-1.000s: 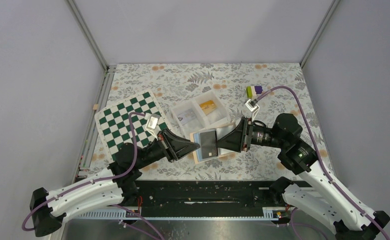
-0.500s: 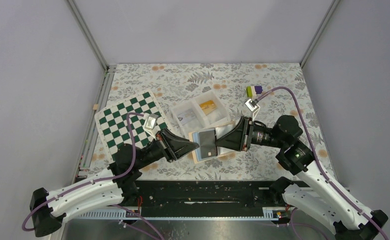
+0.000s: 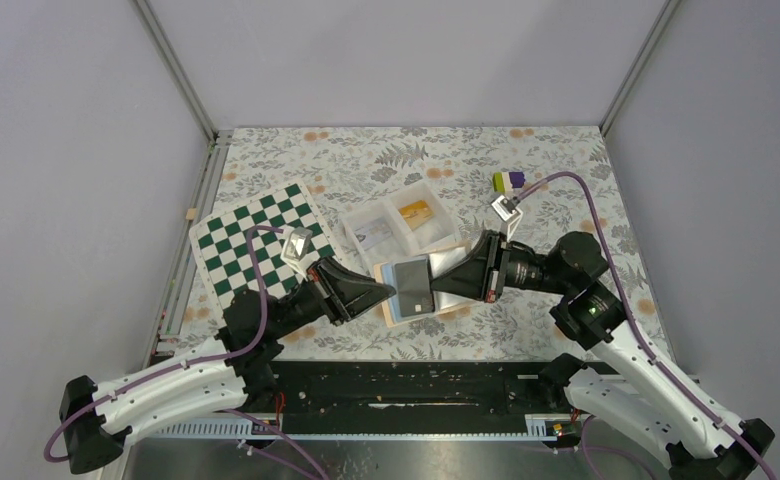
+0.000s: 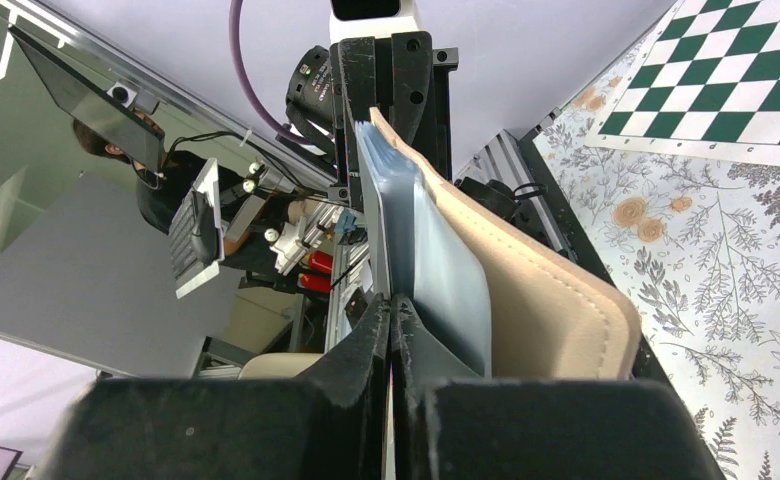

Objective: Take the credit cards out of the card holder
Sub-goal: Remove the credit card from the card holder.

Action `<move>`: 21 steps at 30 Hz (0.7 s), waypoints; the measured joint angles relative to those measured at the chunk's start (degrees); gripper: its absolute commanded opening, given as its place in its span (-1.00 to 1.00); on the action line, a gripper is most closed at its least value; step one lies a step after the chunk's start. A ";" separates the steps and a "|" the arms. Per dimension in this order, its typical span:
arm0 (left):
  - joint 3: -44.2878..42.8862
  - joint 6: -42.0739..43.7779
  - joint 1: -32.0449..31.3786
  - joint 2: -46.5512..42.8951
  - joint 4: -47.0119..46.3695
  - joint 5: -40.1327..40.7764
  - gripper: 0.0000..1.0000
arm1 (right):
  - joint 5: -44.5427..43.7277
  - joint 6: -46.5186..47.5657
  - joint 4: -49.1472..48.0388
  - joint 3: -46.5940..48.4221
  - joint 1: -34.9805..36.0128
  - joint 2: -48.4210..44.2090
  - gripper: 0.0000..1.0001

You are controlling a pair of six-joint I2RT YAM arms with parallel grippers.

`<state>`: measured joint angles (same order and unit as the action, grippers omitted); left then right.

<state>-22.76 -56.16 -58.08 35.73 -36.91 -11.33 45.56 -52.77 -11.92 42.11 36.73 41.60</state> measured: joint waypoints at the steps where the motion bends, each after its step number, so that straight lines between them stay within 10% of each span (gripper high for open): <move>1: 0.00 -0.02 0.00 -0.02 0.00 0.00 -1.00 | 0.00 0.44 0.15 0.00 0.02 -0.22 -1.00; 15: 0.48 -0.48 0.11 -2.27 2.16 0.13 -1.00 | -0.87 9.73 8.09 0.68 0.00 -2.45 -0.98; 18: 0.68 -0.48 0.11 -2.27 2.40 0.11 -1.00 | -0.83 9.31 8.35 0.90 0.00 -2.12 -0.41; 21: 0.74 -0.48 0.13 -2.25 2.62 0.09 -1.00 | -0.87 8.02 7.63 0.92 0.00 -1.99 -0.27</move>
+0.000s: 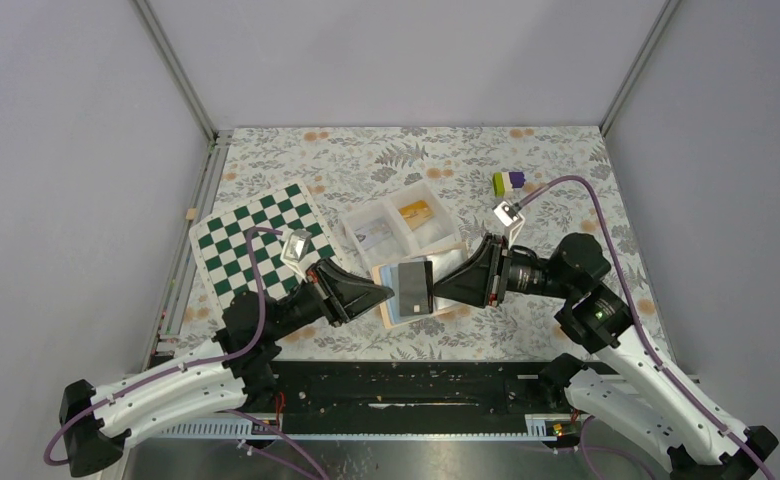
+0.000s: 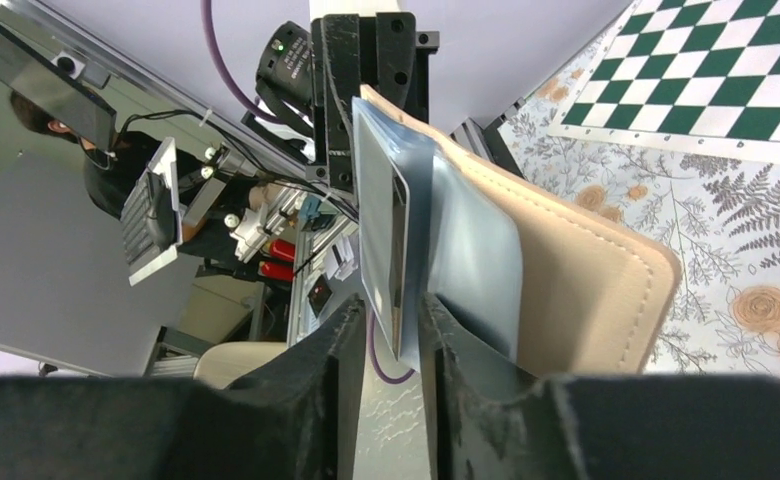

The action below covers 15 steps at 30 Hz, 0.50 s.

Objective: Take the credit cards out of the card holder
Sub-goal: Remove the credit card from the card holder.

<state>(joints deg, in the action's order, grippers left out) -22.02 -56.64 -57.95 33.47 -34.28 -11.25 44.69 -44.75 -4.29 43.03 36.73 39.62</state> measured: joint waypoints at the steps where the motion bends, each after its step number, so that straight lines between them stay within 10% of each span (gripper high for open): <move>1: 0.00 0.02 0.02 0.00 0.00 0.00 -1.00 | 0.00 -0.15 -0.35 0.00 0.00 0.00 -0.24; 15: 0.00 -0.22 0.22 1.86 -0.17 -0.50 -1.00 | -0.15 -3.17 -4.59 0.02 0.00 2.49 -0.19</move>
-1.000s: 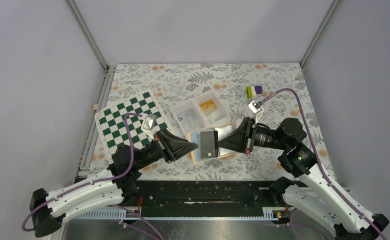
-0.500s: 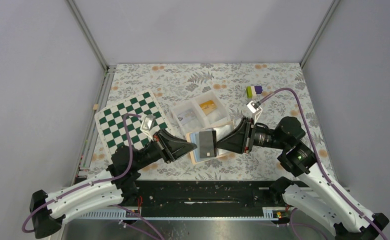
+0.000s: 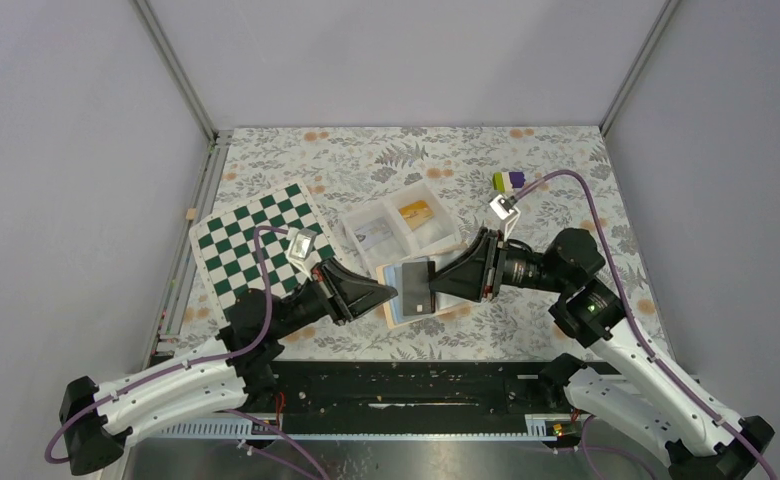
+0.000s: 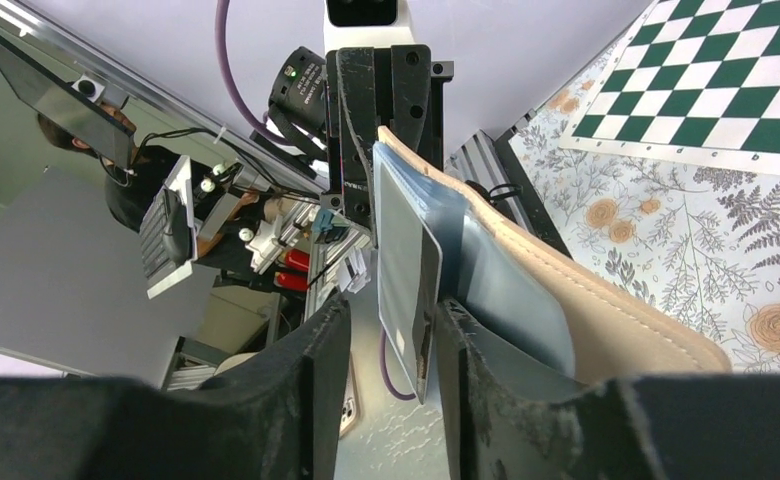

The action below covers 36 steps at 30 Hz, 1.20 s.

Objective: Take the credit cards out of the card holder
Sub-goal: Remove the credit card from the card holder.

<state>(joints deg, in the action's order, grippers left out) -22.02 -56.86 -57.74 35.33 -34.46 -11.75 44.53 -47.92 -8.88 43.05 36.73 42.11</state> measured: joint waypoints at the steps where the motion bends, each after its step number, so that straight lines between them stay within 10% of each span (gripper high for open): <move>1: 0.00 -0.02 0.02 0.00 -0.04 0.00 -1.00 | 0.02 -0.17 -0.39 0.00 0.00 0.20 -0.27; 6: 0.00 -0.24 0.07 -0.02 -1.57 -0.15 -1.00 | -0.02 -1.16 -2.21 0.00 -0.04 0.55 -1.00; 36: 0.83 -2.14 10.60 -4.35 13.00 0.74 -1.00 | -0.92 6.43 7.10 -0.48 -13.35 -3.61 -1.00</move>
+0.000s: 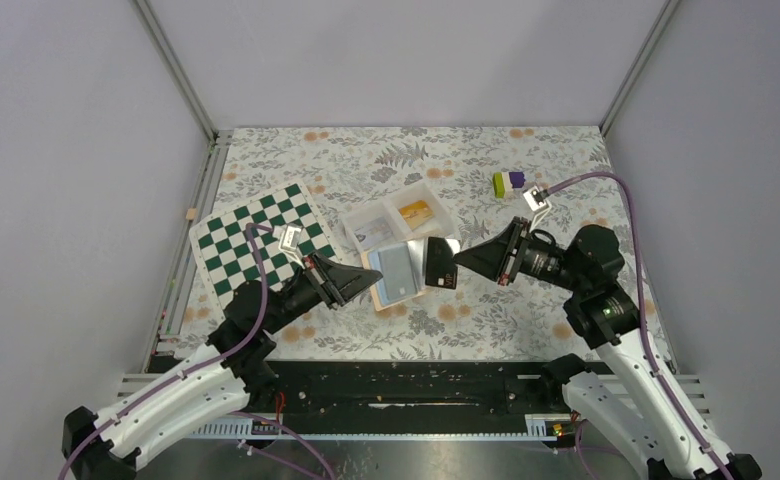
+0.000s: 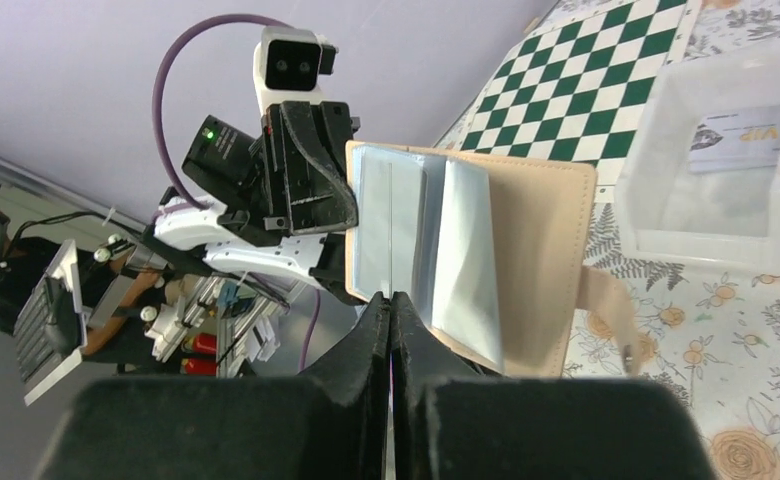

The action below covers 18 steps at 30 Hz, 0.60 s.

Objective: Take the credit cards out of the card holder
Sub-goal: Remove the credit card from the card holder, then place the credit card at the center of the board.

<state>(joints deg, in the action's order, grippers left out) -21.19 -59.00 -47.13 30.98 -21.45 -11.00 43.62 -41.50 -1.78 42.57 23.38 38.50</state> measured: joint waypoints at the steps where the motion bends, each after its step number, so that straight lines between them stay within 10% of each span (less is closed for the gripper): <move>1: 0.37 -0.35 0.44 0.00 -0.33 -0.52 -1.00 | 0.00 0.13 0.07 0.00 -0.61 0.00 -1.00; 18: -2.62 5.27 2.25 -4.09 20.55 2.10 -1.00 | -8.92 6.78 11.85 4.57 -11.65 8.76 -1.00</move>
<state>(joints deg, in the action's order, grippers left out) -23.81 -53.74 -44.88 26.89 -0.91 -8.91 34.70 -34.72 10.07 47.13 11.73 47.27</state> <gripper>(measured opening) 0.036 0.017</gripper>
